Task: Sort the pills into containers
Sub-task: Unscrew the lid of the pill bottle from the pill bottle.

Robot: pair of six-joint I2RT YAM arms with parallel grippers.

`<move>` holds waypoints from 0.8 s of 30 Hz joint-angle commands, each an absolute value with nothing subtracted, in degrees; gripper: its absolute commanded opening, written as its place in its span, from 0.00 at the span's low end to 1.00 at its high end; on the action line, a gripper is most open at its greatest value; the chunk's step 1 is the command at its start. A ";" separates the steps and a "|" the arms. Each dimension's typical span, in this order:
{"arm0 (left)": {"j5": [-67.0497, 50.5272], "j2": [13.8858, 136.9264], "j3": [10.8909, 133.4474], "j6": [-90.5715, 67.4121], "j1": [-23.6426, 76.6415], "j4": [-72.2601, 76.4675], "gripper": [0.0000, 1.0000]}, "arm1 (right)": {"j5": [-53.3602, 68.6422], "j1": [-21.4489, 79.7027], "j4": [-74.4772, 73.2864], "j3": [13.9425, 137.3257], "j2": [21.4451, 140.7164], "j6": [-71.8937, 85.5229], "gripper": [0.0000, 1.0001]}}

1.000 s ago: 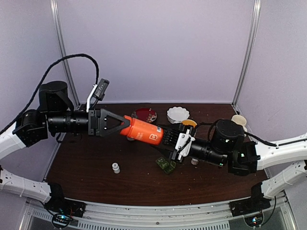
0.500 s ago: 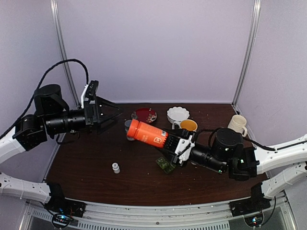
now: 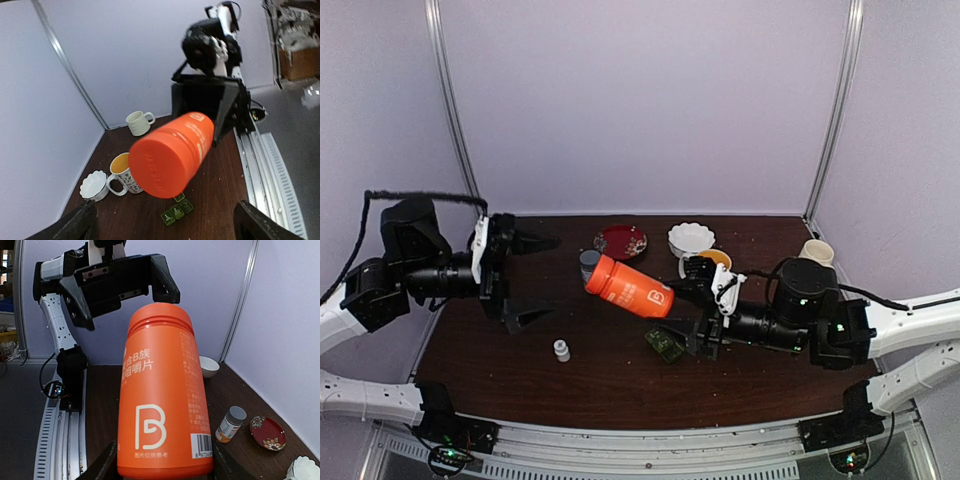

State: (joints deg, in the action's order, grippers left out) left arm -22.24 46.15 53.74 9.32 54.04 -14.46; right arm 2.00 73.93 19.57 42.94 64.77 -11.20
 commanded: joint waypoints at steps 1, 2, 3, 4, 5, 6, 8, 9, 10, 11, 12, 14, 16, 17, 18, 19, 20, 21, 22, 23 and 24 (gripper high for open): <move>-31.87 44.78 49.50 41.16 53.94 -12.91 0.97 | 9.28 73.71 20.52 45.31 63.11 -2.61 0.00; -31.09 44.65 48.85 41.21 53.92 -10.95 0.98 | 10.31 73.71 20.63 45.27 63.11 -2.10 0.00; -30.59 44.80 48.67 41.55 53.95 -10.11 0.97 | 11.51 73.66 20.65 45.26 63.11 -1.81 0.00; -30.55 45.21 48.98 42.13 53.96 -10.02 0.97 | 12.86 73.65 20.54 45.31 63.27 -1.70 0.00; -30.80 45.78 49.53 42.50 53.96 -10.44 0.97 | 13.78 73.65 20.25 45.62 63.39 -1.55 0.00; -31.57 46.38 50.36 42.85 53.95 -11.27 0.97 | 14.36 73.72 19.72 45.92 63.70 -1.39 0.00; -34.56 47.78 52.11 44.25 53.95 -13.94 0.98 | 14.96 73.71 18.65 46.78 64.41 -1.23 0.00; -36.43 48.37 52.90 44.82 53.96 -15.23 0.98 | 15.37 73.71 18.03 47.48 64.91 -1.27 0.00; -37.97 48.97 53.47 45.31 53.95 -16.24 0.98 | 15.93 73.68 17.54 48.00 65.42 -1.46 0.00; -38.88 49.37 53.79 45.38 53.94 -16.51 0.97 | 16.46 73.70 16.98 48.45 65.88 -1.63 0.00; -39.26 49.61 53.82 45.48 53.96 -16.60 0.98 | 17.03 73.69 16.64 48.84 66.36 -1.79 0.00; -39.62 49.79 53.71 45.74 53.94 -16.56 0.97 | 17.67 73.72 16.12 49.48 67.14 -1.84 0.00; -40.16 49.78 53.62 45.75 53.96 -16.54 0.97 | 17.86 73.65 16.08 49.80 67.71 -1.91 0.00; -40.52 49.83 53.61 45.73 53.96 -16.60 0.96 | 17.87 73.65 16.01 49.92 67.95 -1.97 0.00; -40.78 49.83 53.70 45.71 53.94 -16.54 0.95 | 17.91 73.70 16.07 49.92 68.07 -2.02 0.00; -41.00 49.89 53.77 45.78 53.94 -16.60 0.95 | 17.86 73.72 16.03 49.92 68.03 -2.06 0.00; -41.11 49.92 53.72 45.72 53.94 -16.41 0.94 | 17.86 73.71 16.12 49.88 68.02 -2.16 0.00; -41.01 49.97 53.59 45.13 53.92 -15.85 0.91 | 17.84 73.66 16.07 49.92 68.10 -2.19 0.00; -40.78 50.00 53.35 44.06 53.94 -14.77 0.89 | 17.73 73.65 16.00 49.92 68.18 -2.32 0.00; -40.81 50.01 53.20 43.01 53.92 -13.81 0.87 | 17.71 73.65 15.79 50.04 68.24 -2.50 0.00; -41.11 50.13 53.03 42.57 53.92 -13.23 0.85 | 17.73 73.65 15.46 50.23 68.33 -2.62 0.00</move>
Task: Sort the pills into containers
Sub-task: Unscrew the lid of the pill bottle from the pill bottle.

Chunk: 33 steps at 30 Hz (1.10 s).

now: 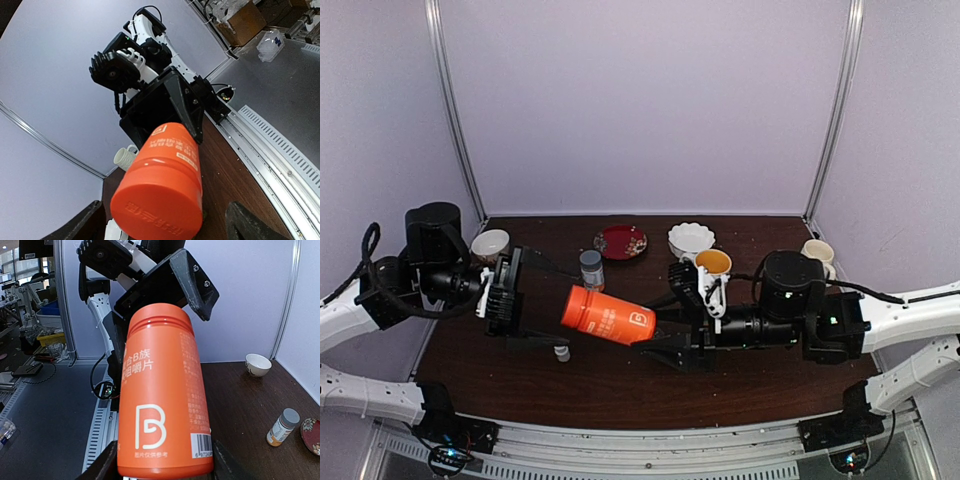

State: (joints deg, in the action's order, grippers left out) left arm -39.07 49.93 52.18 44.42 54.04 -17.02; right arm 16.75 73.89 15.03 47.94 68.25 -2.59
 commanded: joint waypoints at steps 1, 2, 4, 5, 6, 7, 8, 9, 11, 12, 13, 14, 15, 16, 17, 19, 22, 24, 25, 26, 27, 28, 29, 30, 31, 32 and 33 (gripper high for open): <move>-41.52 50.22 52.96 42.40 53.96 -13.06 0.84 | 17.64 73.71 15.25 50.33 68.42 -2.71 0.00; -41.71 50.27 52.93 42.27 53.92 -12.97 0.82 | 17.66 73.73 15.00 50.54 68.55 -2.74 0.00; -41.62 50.58 52.91 42.06 53.91 -13.00 0.78 | 17.73 73.69 14.87 50.71 68.63 -2.81 0.00; -41.51 50.64 52.91 42.09 53.96 -13.01 0.76 | 17.77 73.69 14.84 50.79 68.64 -2.81 0.00; -41.51 50.70 52.91 42.00 53.96 -13.14 0.76 | 17.83 73.66 14.84 50.87 68.71 -2.81 0.00; -41.49 50.77 52.91 41.94 53.94 -13.12 0.75 | 17.73 73.67 14.75 50.93 68.73 -2.81 0.00; -41.51 50.80 52.91 41.90 53.96 -13.10 0.74 | 17.73 73.70 14.69 50.97 68.81 -2.81 0.00; -41.56 50.80 52.91 41.79 53.92 -13.04 0.73 | 17.68 73.66 14.55 51.05 68.88 -2.81 0.00; -41.52 50.84 52.95 40.97 53.96 -12.70 0.66 | 17.40 73.70 14.43 51.19 69.10 -2.77 0.00; -41.49 50.83 52.92 40.43 53.96 -12.40 0.63 | 17.12 73.66 14.44 51.31 69.08 -2.73 0.00; -41.36 50.80 52.87 39.81 53.96 -11.93 0.60 | 16.99 73.68 14.45 51.25 69.16 -2.75 0.00; -41.32 50.77 52.76 39.09 53.95 -11.48 0.54 | 16.80 73.66 14.49 51.26 69.17 -2.80 0.00; -41.31 50.80 52.67 38.28 53.93 -10.93 0.51 | 16.55 73.65 14.50 51.25 69.17 -2.89 0.00; -41.43 50.76 52.61 37.33 53.93 -10.45 0.46 | 16.24 73.65 14.46 51.24 69.17 -3.09 0.00; -41.52 50.84 52.56 36.12 53.94 -9.92 0.41 | 15.93 73.65 14.30 51.28 69.17 -3.34 0.00; -41.57 51.03 52.56 33.04 53.96 -8.56 0.27 | 14.95 73.65 13.70 51.37 69.08 -5.06 0.00; -39.52 51.99 52.26 23.86 53.96 -4.19 0.15 | 11.96 73.65 12.29 51.68 68.72 -10.65 0.00; -37.67 53.08 52.39 15.35 53.96 -0.74 0.10 | 9.44 73.78 12.15 51.26 68.26 -16.94 0.00; -36.83 53.75 52.88 10.73 54.01 1.09 0.08 | 7.68 73.81 12.35 50.96 67.97 -19.98 0.00; -35.78 54.38 53.86 5.90 54.01 2.00 0.06 | 5.74 73.79 12.39 50.63 67.64 -23.35 0.00; -34.15 54.96 55.12 0.17 53.97 1.83 0.04 | 3.61 73.75 12.63 50.32 67.36 -26.18 0.00; -31.94 55.46 56.78 -4.85 53.97 0.76 0.02 | 1.14 73.75 13.31 49.91 67.02 -28.67 0.00; -29.37 55.84 58.33 -10.00 54.02 -1.14 0.00 | -1.12 73.80 14.33 49.32 66.65 -31.14 0.00; -26.82 56.09 59.64 -14.91 53.99 -2.80 0.00 | -3.70 73.75 15.82 48.51 66.36 -33.13 0.00; -24.08 56.14 60.71 -19.56 53.98 -4.11 0.00 | -6.02 73.82 17.70 47.58 66.01 -34.95 0.00; -22.30 55.97 61.18 -23.79 53.99 -4.64 0.00 | -8.06 73.77 19.58 46.44 65.70 -36.46 0.00; -21.06 55.56 61.25 -27.24 54.00 -4.40 0.00 | -10.16 73.79 21.89 45.36 65.51 -37.87 0.00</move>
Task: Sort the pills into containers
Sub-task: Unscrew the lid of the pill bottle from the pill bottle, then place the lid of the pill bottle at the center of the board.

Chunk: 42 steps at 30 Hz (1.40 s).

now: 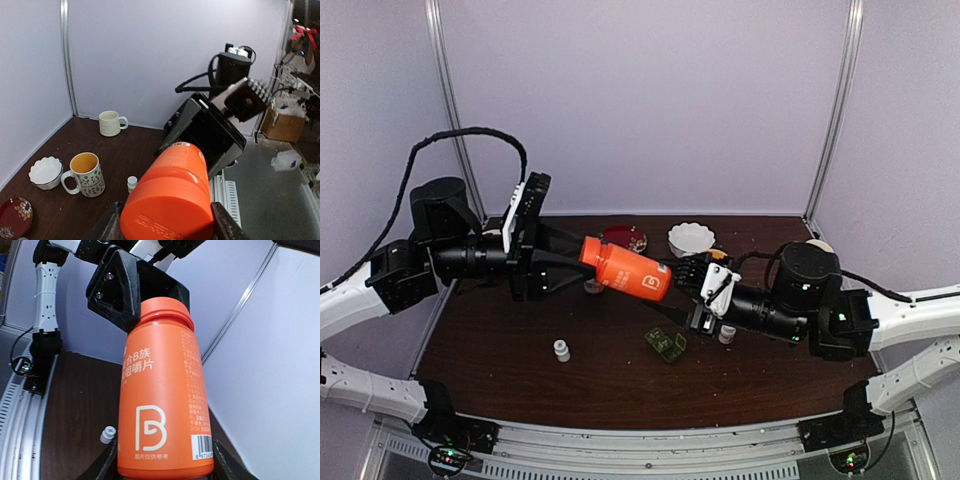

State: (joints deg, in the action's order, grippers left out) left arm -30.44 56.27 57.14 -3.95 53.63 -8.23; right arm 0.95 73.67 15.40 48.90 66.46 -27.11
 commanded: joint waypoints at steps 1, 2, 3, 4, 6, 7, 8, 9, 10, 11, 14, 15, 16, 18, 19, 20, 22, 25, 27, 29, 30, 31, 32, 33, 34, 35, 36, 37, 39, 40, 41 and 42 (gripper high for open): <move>-19.40 55.10 61.18 -31.44 53.95 -4.47 0.01 | -12.10 73.80 24.14 44.14 65.30 -39.10 0.00; -17.08 54.51 61.24 -36.00 53.96 -5.28 0.01 | -13.67 73.75 26.06 43.08 65.18 -40.02 0.00; -14.64 54.00 61.26 -40.39 53.92 -6.61 0.00 | -15.20 73.84 27.68 42.08 65.14 -41.16 0.00; -12.04 53.30 61.26 -45.47 53.84 -8.13 0.00 | -16.72 73.93 29.20 40.76 65.13 -42.09 0.00; -9.58 51.61 60.71 -50.99 53.45 -9.87 0.00 | -19.53 74.03 32.91 38.72 64.98 -43.08 0.00; -8.82 50.57 60.24 -52.16 53.33 -9.78 0.00 | -20.09 74.01 34.47 37.54 64.77 -43.06 0.00; -7.89 49.73 60.13 -52.32 53.28 -10.18 0.00 | -20.21 73.95 35.73 36.52 64.39 -42.68 0.00; -6.79 49.08 60.42 -51.13 53.31 -11.59 0.00 | -19.94 73.96 36.24 35.67 63.85 -41.92 0.00; -5.34 48.89 61.06 -49.12 53.37 -14.07 0.00 | -19.50 73.93 36.14 35.08 63.18 -40.64 0.00; -3.26 49.04 61.79 -46.75 53.36 -17.22 0.00 | -18.72 73.95 35.56 34.56 62.27 -38.72 0.00; 3.72 51.53 62.50 -40.96 53.31 -24.70 0.00 | -16.49 73.92 34.55 32.17 59.09 -31.96 0.00; 4.20 52.72 61.84 -38.75 53.33 -25.35 0.01 | -15.90 73.98 34.50 31.18 57.93 -29.81 0.00; 4.29 54.03 61.20 -36.28 53.35 -25.82 0.03 | -15.49 73.96 34.47 30.02 56.78 -27.31 0.00; 4.86 57.54 60.23 -30.72 53.34 -26.69 0.06 | -14.52 73.92 33.93 27.89 54.26 -22.52 0.00; 6.55 59.64 60.16 -29.46 53.33 -28.02 0.06 | -14.27 73.92 33.23 26.80 52.50 -20.15 0.00; 8.21 62.10 60.51 -28.75 53.35 -29.44 0.06 | -14.64 73.92 32.58 25.87 51.30 -17.59 0.00; 9.12 66.74 61.34 -26.61 53.37 -30.80 0.05 | -14.84 73.92 31.18 23.54 48.50 -12.73 0.00; 8.10 72.82 62.35 -24.90 53.36 -30.39 0.08 | -13.38 74.00 30.69 19.04 44.96 -7.70 0.00; 7.05 76.19 62.45 -24.14 53.36 -28.88 0.11 | -12.76 74.08 29.30 17.11 43.22 -5.17 0.00; 6.61 79.67 63.02 -24.09 53.39 -28.58 0.11 | -11.88 74.05 26.71 16.17 41.95 -3.36 0.00; 6.22 81.40 63.28 -24.06 53.35 -28.41 0.11 | -11.69 74.01 25.30 15.91 41.54 -2.20 0.00; 5.73 83.76 63.73 -24.08 53.39 -28.33 0.11 | -11.26 74.04 24.04 15.64 41.26 -1.44 0.00; 5.22 85.50 64.11 -24.02 53.38 -28.30 0.12 | -10.79 74.01 23.32 15.21 41.00 -0.67 0.00; 4.81 87.04 64.33 -24.22 53.42 -28.30 0.12 | -10.43 74.03 23.07 14.57 40.73 -0.12 0.00; 4.39 88.63 64.68 -24.32 53.40 -28.22 0.14 | -10.14 74.05 23.22 13.84 40.51 0.91 0.00; 4.34 90.28 64.88 -24.70 53.43 -28.20 0.15 | -9.96 74.01 23.48 13.09 40.37 2.34 0.00; 4.27 91.67 65.09 -25.26 53.36 -28.05 0.16 | -9.76 74.02 24.00 12.45 40.27 3.31 0.00; 3.92 92.88 65.19 -25.38 53.37 -27.73 0.17 | -9.57 74.07 24.40 11.73 40.23 4.16 0.00; 3.66 95.13 65.57 -25.60 53.39 -27.58 0.19 | -9.20 74.05 25.01 10.50 40.35 5.94 0.00; 3.75 96.21 65.76 -25.73 53.38 -27.63 0.19 | -8.93 74.03 25.09 10.00 40.45 6.85 0.00; 3.78 97.09 65.96 -25.82 53.37 -27.54 0.20 | -8.66 74.05 25.22 9.49 40.58 7.87 0.00; 3.70 97.93 66.07 -25.90 53.35 -27.51 0.21 | -8.49 74.04 25.29 9.04 40.80 8.90 0.00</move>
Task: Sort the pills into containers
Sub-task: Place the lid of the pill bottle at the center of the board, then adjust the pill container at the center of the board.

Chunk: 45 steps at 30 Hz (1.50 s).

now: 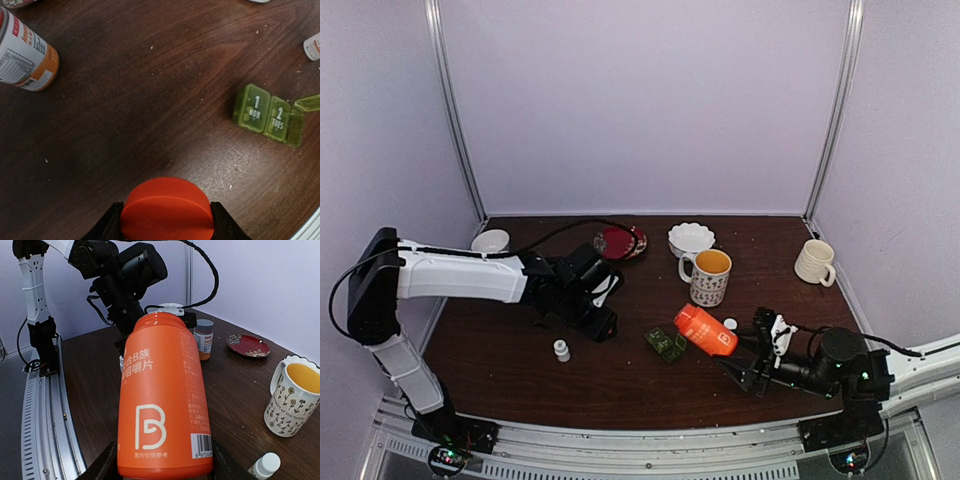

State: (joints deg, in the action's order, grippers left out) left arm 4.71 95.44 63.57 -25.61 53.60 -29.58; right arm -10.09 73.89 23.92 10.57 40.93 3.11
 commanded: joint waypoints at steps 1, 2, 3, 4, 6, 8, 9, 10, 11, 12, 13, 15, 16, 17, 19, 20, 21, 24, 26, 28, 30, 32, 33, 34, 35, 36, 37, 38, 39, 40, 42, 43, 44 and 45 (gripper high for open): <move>3.69 98.63 66.20 -25.92 53.39 -27.55 0.22 | -8.24 74.03 25.22 8.67 41.12 9.67 0.00; 3.65 99.29 66.33 -25.93 53.39 -27.57 0.23 | -7.97 74.05 24.99 8.36 41.44 10.46 0.00; 3.54 100.03 66.42 -25.93 53.37 -27.64 0.25 | -7.84 74.05 24.78 8.15 41.73 11.22 0.00; 3.40 100.60 66.52 -25.93 53.36 -27.61 0.27 | -7.82 74.03 24.64 7.92 42.02 12.03 0.00; 2.65 101.53 66.70 -25.93 53.41 -27.60 0.37 | -7.90 74.04 24.51 7.31 42.50 13.63 0.00; 2.22 101.86 66.80 -25.93 53.41 -27.55 0.55 | -8.82 74.06 24.04 6.90 42.89 15.93 0.00; 2.42 101.86 66.86 -26.00 53.36 -27.63 0.64 | -8.95 74.02 23.78 6.71 43.03 16.44 0.00; 2.83 101.74 66.88 -26.14 53.35 -27.79 0.73 | -8.84 74.03 23.57 6.56 43.06 17.30 0.00; 3.18 101.59 66.88 -26.18 53.38 -27.76 0.81 | -8.72 74.01 23.45 6.37 43.07 17.95 0.00; 3.41 101.38 66.88 -26.21 53.39 -27.76 0.89 | -8.68 74.04 23.32 6.07 43.07 18.53 0.00; 3.51 101.09 66.84 -26.28 53.47 -27.53 0.95 | -8.86 74.01 23.06 5.83 43.13 19.18 0.00; 2.88 100.27 66.42 -25.48 53.65 -26.09 0.98 | -9.37 74.02 22.28 5.31 42.97 20.36 0.00; 2.63 99.68 66.10 -24.77 53.78 -24.92 0.97 | -9.60 74.01 21.79 5.16 42.96 20.72 0.00; 2.25 99.27 65.87 -23.84 53.96 -23.94 0.98 | -9.80 74.05 21.30 5.06 42.85 21.07 0.00; 1.86 99.17 66.44 -22.04 54.22 -22.91 0.98 | -9.91 74.02 20.86 4.74 42.96 21.52 0.00; 1.91 99.53 67.17 -21.27 54.21 -22.83 0.97 | -9.86 74.02 20.99 4.53 43.02 21.87 0.00; 2.01 100.20 68.17 -20.32 54.23 -22.78 0.97 | -9.85 74.01 21.21 4.14 43.12 22.21 0.00; 1.90 103.47 72.99 -18.34 54.23 -23.42 0.94 | -9.07 74.07 21.62 3.75 44.11 22.74 0.00; 1.27 106.05 76.43 -17.63 54.23 -23.66 0.91 | -8.51 74.01 21.42 3.90 44.98 22.89 0.00; 0.89 109.18 80.25 -17.22 54.21 -24.08 0.88 | -7.87 74.04 21.78 3.90 45.48 23.08 0.00; 0.59 111.97 83.29 -17.05 54.16 -24.98 0.83 | -7.81 74.08 21.98 3.94 45.69 23.51 0.00; 0.29 114.55 85.97 -17.26 54.14 -26.16 0.76 | -7.83 74.02 22.42 3.69 45.55 24.05 0.00; 0.33 115.66 87.11 -17.53 54.12 -26.59 0.70 | -7.69 74.03 23.19 3.43 45.38 24.30 0.00; 0.27 116.79 87.96 -17.77 54.14 -26.73 0.64 | -7.67 74.04 23.52 3.22 45.23 24.54 0.00; 0.05 117.66 88.68 -17.90 54.14 -26.80 0.58 | -7.67 74.06 23.75 3.05 45.00 24.72 0.00; 0.01 118.47 89.20 -18.19 54.14 -26.72 0.55 | -7.66 74.01 23.69 3.03 44.75 24.90 0.00; 0.00 119.16 89.67 -18.61 54.14 -26.45 0.51 | -7.76 74.00 23.59 3.07 44.62 24.95 0.00; 0.00 119.76 90.10 -18.63 54.13 -26.20 0.46 | -7.62 74.04 23.53 3.02 44.45 24.96 0.00; -1.66 120.39 90.54 -18.71 54.13 -26.14 0.43 | -7.50 74.06 23.41 3.06 44.39 24.86 0.00; -2.17 121.06 90.99 -18.80 54.14 -26.11 0.40 | -7.35 74.06 23.16 3.12 44.39 24.81 0.00; -3.60 122.33 91.75 -18.81 54.14 -26.03 0.35 | -7.04 74.02 22.74 3.28 44.51 24.79 0.00; -4.44 122.80 92.02 -18.74 54.14 -26.05 0.34 | -6.89 74.03 22.51 3.35 44.55 24.79 0.00; -5.10 123.32 92.22 -18.72 54.10 -25.96 0.33 | -6.72 74.03 22.58 3.33 44.56 24.81 0.00; -5.82 123.77 92.40 -18.72 54.14 -25.93 0.32 | -6.61 74.03 22.56 3.27 44.64 24.86 0.00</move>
State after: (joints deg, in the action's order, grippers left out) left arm -1.98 122.30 90.08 -18.63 54.00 -26.92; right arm -7.44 73.89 21.45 3.68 45.10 24.23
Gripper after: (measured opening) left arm 0.334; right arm 0.542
